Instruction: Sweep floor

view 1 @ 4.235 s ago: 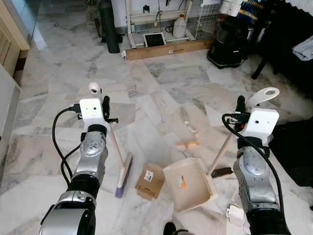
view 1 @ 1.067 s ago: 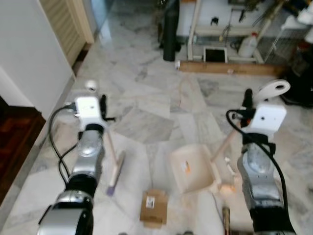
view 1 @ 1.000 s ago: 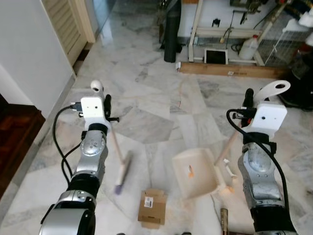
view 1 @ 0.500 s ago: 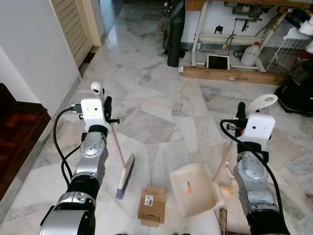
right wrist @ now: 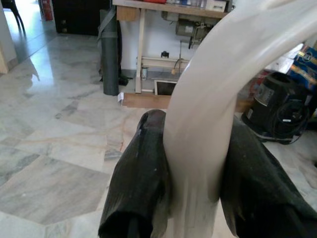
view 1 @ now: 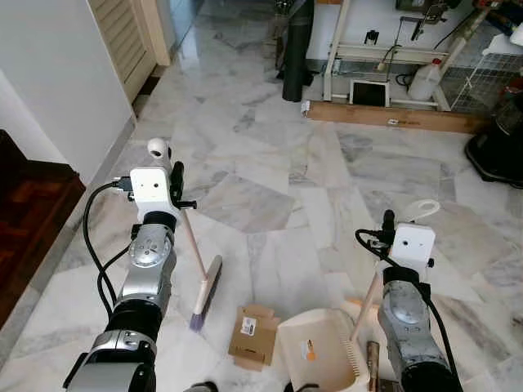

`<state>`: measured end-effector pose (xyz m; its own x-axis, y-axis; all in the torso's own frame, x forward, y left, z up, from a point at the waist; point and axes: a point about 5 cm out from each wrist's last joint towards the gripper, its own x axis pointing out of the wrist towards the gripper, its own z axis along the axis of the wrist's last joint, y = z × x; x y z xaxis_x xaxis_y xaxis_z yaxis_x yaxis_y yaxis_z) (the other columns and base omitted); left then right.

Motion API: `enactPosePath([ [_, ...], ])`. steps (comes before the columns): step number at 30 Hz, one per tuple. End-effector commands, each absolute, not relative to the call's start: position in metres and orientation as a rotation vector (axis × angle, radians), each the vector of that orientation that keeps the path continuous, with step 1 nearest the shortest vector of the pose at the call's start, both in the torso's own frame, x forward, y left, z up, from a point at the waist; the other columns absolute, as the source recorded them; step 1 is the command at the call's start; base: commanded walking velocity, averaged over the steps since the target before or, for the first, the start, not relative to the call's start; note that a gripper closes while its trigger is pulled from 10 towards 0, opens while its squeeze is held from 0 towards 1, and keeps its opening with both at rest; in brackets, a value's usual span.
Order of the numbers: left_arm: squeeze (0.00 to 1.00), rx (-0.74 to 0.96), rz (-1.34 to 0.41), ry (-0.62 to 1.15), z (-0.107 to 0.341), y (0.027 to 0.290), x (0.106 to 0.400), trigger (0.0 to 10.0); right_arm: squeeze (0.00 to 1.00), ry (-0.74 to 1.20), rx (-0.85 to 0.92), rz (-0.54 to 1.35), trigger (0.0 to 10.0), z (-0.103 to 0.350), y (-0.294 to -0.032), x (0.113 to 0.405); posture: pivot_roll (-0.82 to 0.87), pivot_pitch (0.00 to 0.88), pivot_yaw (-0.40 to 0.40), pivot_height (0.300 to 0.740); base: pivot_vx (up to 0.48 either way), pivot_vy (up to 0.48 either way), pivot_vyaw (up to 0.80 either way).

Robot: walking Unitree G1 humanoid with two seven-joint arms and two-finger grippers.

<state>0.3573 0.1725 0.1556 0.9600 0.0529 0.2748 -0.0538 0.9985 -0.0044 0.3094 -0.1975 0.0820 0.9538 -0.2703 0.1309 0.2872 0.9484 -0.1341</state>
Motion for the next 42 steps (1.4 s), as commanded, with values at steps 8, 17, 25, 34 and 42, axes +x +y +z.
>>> enactPosePath([
  [8,0.0,0.016,0.047,-0.312,0.164,0.177,0.352,10.0,0.0,-0.2,-0.205,-0.291,10.0,0.098,-0.2,0.319,0.03,0.236,0.006,0.74,0.0,0.0,0.0],
  [17,0.0,0.02,0.046,-0.31,0.166,0.179,0.346,10.0,0.0,-0.251,-0.242,-0.385,10.0,0.106,-0.208,0.323,0.07,0.269,0.012,0.74,0.0,0.0,0.0],
  [25,0.0,0.019,0.056,-0.316,0.171,0.182,0.341,10.0,0.0,-0.231,-0.229,-0.435,10.0,0.097,-0.205,0.32,0.11,0.296,0.021,0.74,0.0,0.0,0.0],
  [34,0.0,-0.057,0.048,-0.296,0.174,0.179,0.335,10.0,0.0,-0.181,-0.193,-0.456,10.0,0.082,-0.202,0.315,0.14,0.312,0.019,0.74,0.0,0.0,0.0],
  [42,0.0,-0.294,-0.01,-0.166,0.159,0.173,0.337,10.0,0.0,-0.192,-0.196,-0.45,10.0,0.083,-0.201,0.315,0.12,0.304,0.013,0.74,0.0,0.0,0.0],
])
